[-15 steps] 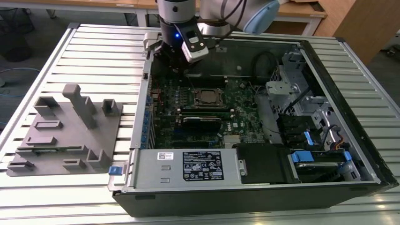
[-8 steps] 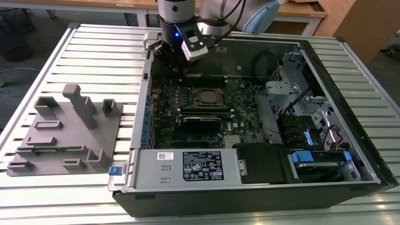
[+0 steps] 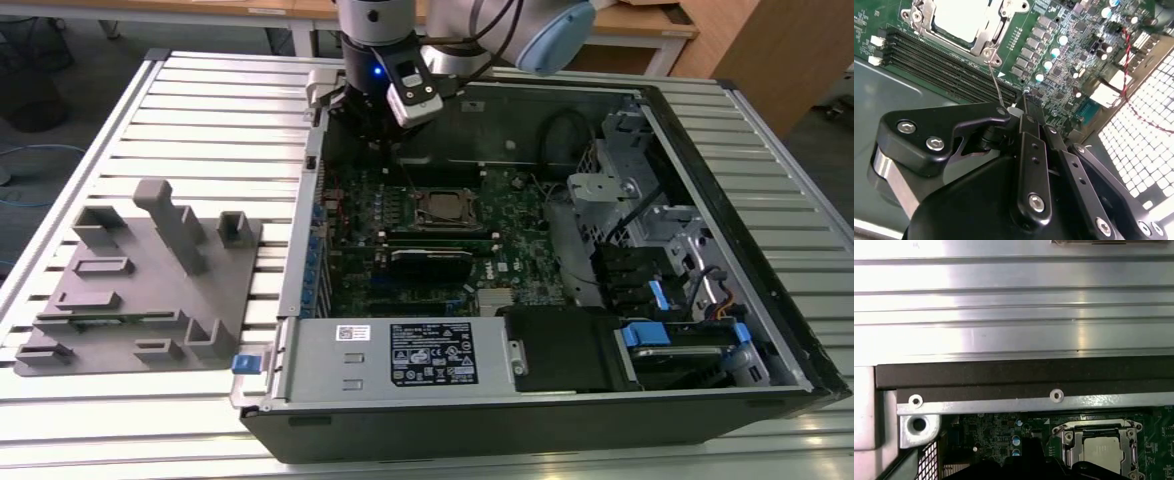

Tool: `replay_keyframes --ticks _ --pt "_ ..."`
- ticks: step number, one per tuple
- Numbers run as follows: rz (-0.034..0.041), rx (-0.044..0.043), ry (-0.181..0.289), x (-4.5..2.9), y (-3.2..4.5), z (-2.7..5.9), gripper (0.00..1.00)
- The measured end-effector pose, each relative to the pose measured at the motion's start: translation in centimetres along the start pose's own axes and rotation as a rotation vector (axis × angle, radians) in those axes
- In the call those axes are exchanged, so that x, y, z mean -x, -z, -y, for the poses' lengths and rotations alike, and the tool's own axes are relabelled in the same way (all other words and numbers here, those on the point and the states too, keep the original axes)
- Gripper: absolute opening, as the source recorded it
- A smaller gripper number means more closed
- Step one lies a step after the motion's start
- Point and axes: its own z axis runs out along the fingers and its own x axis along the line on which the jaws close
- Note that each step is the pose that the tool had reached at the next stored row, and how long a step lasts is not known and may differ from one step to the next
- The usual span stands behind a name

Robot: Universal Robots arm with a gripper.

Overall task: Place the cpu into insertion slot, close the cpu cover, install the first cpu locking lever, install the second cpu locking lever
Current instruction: 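Install the first cpu locking lever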

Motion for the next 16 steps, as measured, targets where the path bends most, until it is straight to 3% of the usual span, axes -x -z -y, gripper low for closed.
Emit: replay_keyframes --ticks 9,16 --pt "-0.0002 -0.0007 0.0 -0.05 -0.19 -0.77 0.11" --pt "0.0001 -0.0003 0.0 -0.03 -0.21 -0.84 0.11"
